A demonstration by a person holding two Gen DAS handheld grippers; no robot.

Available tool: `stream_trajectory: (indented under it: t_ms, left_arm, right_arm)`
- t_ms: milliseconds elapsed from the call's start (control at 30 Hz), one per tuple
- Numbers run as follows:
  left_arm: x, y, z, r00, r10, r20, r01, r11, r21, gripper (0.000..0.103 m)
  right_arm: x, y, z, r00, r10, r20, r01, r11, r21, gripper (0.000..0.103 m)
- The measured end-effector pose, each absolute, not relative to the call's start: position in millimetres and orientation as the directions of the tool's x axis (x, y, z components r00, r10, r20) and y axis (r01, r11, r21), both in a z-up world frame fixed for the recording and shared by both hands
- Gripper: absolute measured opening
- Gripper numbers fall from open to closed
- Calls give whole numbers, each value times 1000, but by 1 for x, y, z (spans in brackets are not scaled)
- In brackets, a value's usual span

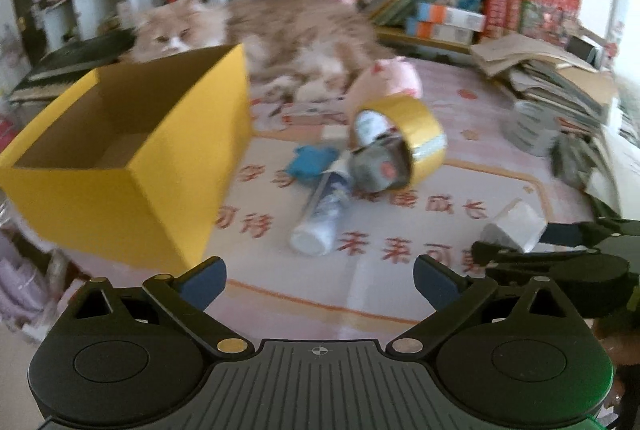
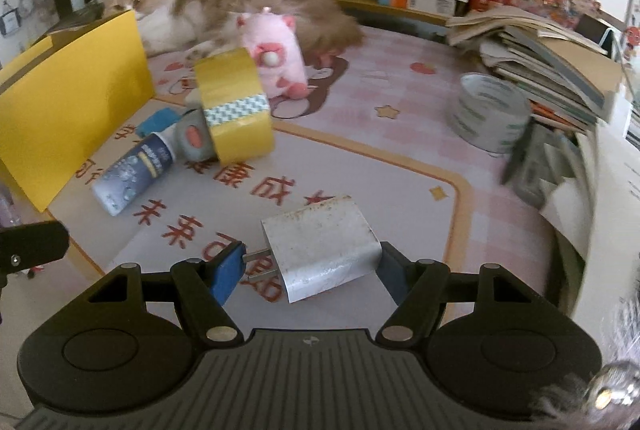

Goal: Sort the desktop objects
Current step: 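Grasp the white plug charger with the right gripper while the left gripper approaches the spray bottle, then grasp the white spray bottle with the left gripper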

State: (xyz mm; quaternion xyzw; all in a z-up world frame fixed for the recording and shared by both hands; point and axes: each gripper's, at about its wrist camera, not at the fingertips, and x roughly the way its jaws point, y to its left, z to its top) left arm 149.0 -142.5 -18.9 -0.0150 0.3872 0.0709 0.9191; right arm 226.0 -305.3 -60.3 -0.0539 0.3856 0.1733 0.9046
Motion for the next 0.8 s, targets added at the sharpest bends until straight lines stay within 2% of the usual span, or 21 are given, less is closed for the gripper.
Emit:
stream_trajectory:
  t_ms: [167,267,300,333,600,800]
  left_arm:
    - [164,-149,-23,689,85,-720,-120,993,3,93]
    - [175,-152,-28,678,76,-732,-118,993,-6,80]
    - [179,-154,-30,675,74,-734,-112,994,-2,72]
    - [183,-156,-32,674,74,-735,-104,995,5,70]
    - [212,-153,-43,670,127,-732,-102,992,79,67]
    - [228,-141,-54,648,135,-750,-107,991,86,66]
  right_arm:
    - [223,-314,-60,642,264,-720,-351,936,30,68]
    - [220,-316,-60,639,267,-721,-355,935,31,68]
    - [220,-318,-60,636,271,-723,-358,933,35,68]
    - [219,-318,-60,632,275,-725,-362,931,38,68]
    - [216,-319,-57,630,312,-711,-397,917,50,68]
    - [218,-318,-57,607,345,-716,-418,905,82,68]
